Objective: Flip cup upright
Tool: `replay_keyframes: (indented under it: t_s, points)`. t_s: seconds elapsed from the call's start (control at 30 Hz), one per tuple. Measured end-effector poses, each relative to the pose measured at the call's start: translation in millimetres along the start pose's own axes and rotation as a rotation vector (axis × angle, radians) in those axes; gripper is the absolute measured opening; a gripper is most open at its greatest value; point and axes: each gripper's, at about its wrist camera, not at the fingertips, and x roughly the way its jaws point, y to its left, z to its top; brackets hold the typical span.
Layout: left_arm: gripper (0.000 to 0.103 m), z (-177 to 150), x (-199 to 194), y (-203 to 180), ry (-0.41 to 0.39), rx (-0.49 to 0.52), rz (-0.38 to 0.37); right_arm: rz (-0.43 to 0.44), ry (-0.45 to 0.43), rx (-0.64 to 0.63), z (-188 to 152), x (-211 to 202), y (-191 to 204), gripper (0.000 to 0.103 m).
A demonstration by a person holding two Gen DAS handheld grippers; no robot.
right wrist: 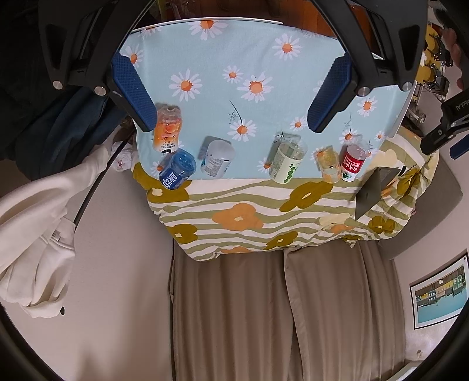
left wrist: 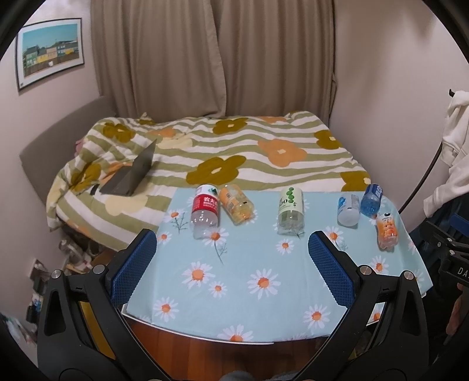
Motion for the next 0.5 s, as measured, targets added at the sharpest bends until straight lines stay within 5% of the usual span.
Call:
replay_keyframes:
  t_s: [0.5]
  points:
    - [0.103, -1.2, 0.0, 1.6, 0.004, -0.003, 0.003, 0.002, -0.003, -0.003, 2.9, -0.1, 0.9, 0.103]
